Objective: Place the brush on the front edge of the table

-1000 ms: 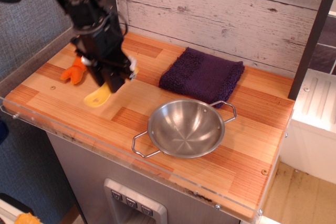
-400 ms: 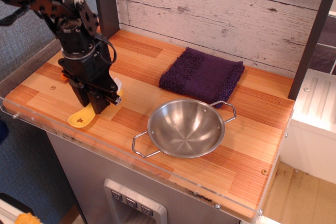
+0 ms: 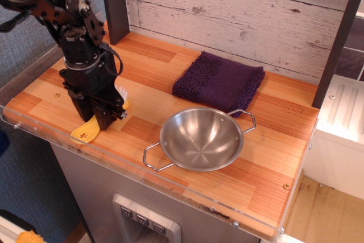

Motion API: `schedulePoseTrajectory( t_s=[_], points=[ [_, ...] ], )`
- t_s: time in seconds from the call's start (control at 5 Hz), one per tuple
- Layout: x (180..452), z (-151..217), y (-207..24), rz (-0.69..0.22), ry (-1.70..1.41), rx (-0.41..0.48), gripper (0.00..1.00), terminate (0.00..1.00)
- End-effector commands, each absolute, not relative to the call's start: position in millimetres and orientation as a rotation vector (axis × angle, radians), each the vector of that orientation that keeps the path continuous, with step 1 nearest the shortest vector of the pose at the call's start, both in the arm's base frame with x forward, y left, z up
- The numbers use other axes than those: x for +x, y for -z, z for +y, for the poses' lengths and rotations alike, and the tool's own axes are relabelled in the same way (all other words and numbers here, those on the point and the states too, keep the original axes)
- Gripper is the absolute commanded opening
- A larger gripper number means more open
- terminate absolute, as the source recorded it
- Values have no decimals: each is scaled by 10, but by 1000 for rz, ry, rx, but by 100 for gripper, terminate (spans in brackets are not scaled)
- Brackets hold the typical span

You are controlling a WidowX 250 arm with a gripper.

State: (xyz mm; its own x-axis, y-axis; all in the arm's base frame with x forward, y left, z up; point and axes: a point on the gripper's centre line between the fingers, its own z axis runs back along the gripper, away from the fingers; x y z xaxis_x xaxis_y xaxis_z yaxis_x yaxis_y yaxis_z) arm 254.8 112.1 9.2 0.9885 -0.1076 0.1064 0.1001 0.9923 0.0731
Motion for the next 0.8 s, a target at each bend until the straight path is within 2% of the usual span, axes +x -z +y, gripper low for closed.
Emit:
schedulePoseTrajectory(
  t_s=[0.0,0.2,0.6],
  points=[
    [2708,1123,-447,-173,114,61,100,0],
    [2694,1142,-730,-195,92,26,100,0],
    [2702,1162,-787,-182,95,12,100,0]
  ],
)
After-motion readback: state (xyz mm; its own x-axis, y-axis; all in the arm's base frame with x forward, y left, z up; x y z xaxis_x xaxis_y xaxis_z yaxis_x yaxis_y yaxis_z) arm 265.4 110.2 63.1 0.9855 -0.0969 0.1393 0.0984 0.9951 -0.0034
